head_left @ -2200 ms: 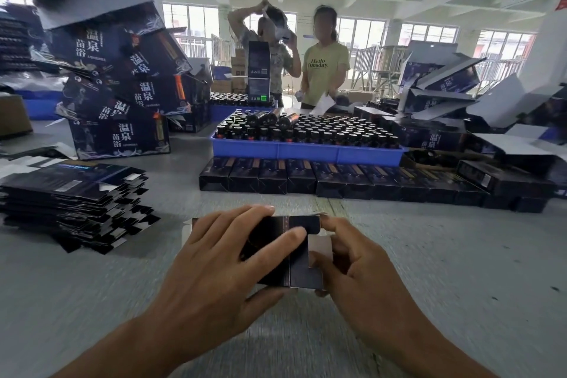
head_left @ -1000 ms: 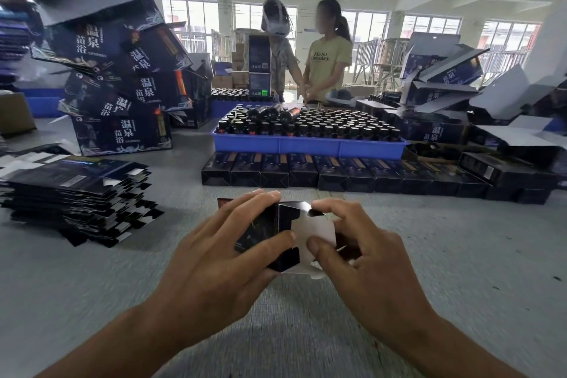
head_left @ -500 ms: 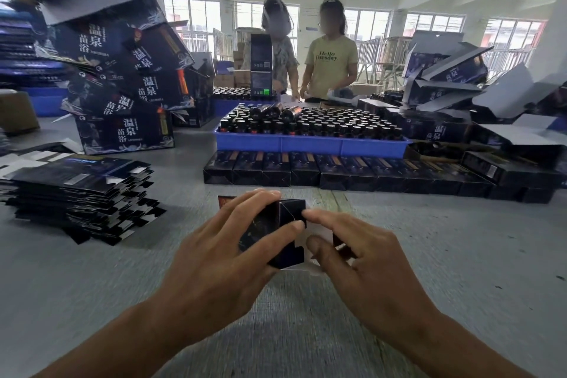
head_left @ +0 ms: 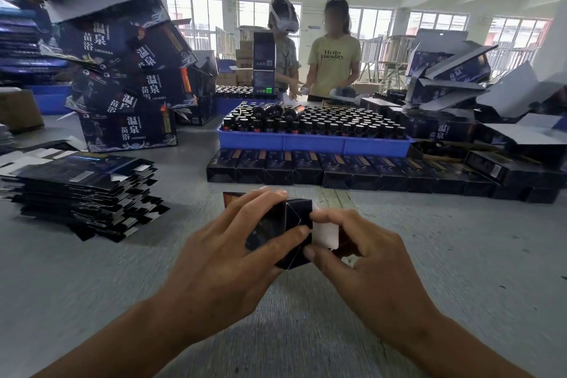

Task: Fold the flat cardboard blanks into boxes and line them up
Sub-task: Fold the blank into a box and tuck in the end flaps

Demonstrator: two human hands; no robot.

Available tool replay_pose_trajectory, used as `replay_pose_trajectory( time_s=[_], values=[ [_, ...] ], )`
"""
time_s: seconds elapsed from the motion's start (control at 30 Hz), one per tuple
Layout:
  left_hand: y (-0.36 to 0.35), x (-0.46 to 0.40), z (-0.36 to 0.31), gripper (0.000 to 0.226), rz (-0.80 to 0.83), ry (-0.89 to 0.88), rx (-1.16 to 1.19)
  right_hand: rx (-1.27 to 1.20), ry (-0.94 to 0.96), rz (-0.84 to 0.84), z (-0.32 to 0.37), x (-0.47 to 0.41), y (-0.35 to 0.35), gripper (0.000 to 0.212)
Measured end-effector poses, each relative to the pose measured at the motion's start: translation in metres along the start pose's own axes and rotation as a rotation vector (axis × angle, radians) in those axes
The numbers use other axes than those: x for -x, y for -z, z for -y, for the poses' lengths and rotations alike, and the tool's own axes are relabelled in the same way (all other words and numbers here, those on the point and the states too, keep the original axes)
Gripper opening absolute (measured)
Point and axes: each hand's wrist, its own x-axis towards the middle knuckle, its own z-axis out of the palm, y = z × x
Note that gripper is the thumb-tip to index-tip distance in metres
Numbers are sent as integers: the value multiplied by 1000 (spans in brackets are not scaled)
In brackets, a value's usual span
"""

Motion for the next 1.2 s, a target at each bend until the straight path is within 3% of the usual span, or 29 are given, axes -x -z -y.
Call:
replay_pose_trajectory(
  time_s=[0.37, 0.73, 0.9, 1.2],
  values=[
    [4, -1, 1, 41, 13, 50, -38, -147, -96, 68, 4, -2, 3, 61],
    [4, -5, -10, 73, -50, 84, 76, -355, -229, 49, 5, -6, 0, 25],
    [4, -6, -14, 73, -54, 107, 81, -415, -258, 60, 9, -9, 3, 37],
    [4, -7, -16, 75, -17, 128, 112, -354, -309, -22, 9, -7, 2, 23]
  ],
)
